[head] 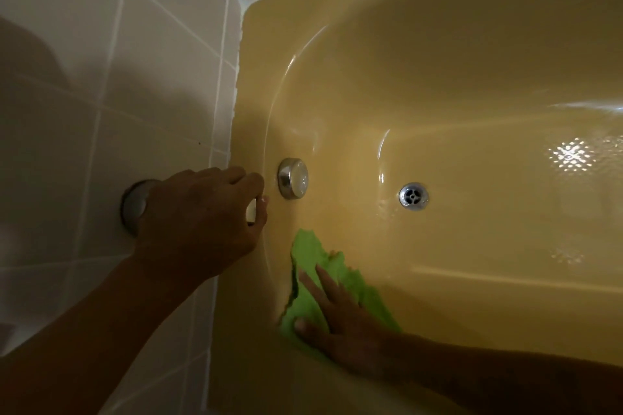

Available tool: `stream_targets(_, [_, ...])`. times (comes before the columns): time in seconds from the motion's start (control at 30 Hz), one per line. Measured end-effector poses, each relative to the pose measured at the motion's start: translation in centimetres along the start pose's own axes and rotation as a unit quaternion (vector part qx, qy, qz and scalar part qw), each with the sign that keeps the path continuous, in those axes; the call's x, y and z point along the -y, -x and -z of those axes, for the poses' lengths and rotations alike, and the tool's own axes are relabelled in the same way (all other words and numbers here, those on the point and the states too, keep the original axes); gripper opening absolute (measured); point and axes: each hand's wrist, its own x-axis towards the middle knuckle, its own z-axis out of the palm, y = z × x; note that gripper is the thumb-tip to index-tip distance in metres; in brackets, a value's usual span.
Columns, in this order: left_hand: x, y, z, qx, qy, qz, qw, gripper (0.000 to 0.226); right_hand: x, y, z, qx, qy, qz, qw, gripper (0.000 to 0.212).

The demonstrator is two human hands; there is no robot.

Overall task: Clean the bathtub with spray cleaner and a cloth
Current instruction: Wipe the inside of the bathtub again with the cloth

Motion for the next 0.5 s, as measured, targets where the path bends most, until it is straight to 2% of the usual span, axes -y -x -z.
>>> stream_targets(0.07, [0.0, 0.1, 0.2, -0.005, -0.009, 0.005, 1.000, 0.021, -0.7, 1.7, 0.6, 0.030, 0.030, -0.002, 0.999, 0.067])
stream_targets(0.17, [-0.3, 0.1, 0.3, -0.018, -0.005, 0.005, 1.000, 0.020, -2.3, 2.1, 1.0, 0.050, 0.036, -0.051, 0.997, 0.061])
stream_targets(0.27, [-0.2, 0.1, 0.1, -0.027, -0.010, 0.000, 1.000, 0.020, -3.5, 0.3, 0.5, 0.025, 0.026, -0.099, 0.994, 0.093])
stream_targets(0.33, [-0.1, 0.1, -0.2, -0.032, -0.022, 0.001, 0.999, 0.021, -3.7, -2.0, 0.1, -0.011, 0.001, -0.143, 0.990, 0.101])
stream_targets(0.43, [0.3, 0.2, -0.7, -0.031, 0.007, -0.005, 0.999, 0.022, -2.3, -6.2, 0.0, -0.071, -0.081, -0.177, 0.978, 0.080])
stream_targets(0.5, [0.5, 0.2, -1.0, -0.032, 0.021, -0.002, 0.999, 0.023, -0.3, -9.0, 0.6, -0.110, -0.153, -0.177, 0.966, 0.074])
